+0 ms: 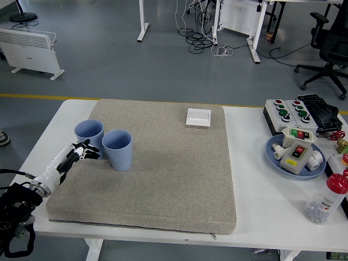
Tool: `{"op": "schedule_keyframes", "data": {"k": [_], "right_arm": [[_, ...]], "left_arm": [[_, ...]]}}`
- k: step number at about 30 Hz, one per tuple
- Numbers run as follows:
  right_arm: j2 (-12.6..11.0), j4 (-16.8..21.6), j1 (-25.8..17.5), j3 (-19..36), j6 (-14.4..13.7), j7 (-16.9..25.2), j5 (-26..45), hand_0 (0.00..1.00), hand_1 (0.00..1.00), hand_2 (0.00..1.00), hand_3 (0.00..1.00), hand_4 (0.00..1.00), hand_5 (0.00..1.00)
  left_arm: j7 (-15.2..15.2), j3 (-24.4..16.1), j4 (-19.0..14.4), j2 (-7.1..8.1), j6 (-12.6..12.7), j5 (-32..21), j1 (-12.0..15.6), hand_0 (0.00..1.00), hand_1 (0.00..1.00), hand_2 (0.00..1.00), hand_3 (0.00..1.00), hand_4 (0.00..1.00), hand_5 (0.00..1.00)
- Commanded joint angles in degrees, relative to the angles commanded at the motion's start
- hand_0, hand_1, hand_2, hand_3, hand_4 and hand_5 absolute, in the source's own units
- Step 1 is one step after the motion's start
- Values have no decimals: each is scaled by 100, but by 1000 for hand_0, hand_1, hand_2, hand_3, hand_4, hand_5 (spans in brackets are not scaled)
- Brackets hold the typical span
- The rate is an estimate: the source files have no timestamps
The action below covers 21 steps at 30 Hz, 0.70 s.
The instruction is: Push cup pick cup insert cup
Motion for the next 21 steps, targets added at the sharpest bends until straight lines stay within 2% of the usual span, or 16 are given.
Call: {"op": "schedule_keyframes", "data": {"k": [16,21], "right_arm": [[11,0,34,-71,8,4,60,724,649,643,573,119,468],[14,0,49,-63,10,8,42,724,649,643,574,119,468]], "left_arm": [[-82,328,619,-202,-76,-387,-432,782,580,536,500,530,998],[-78,401,877,-326,-89,-516,-598,783,584,536,501,528,998]]}}
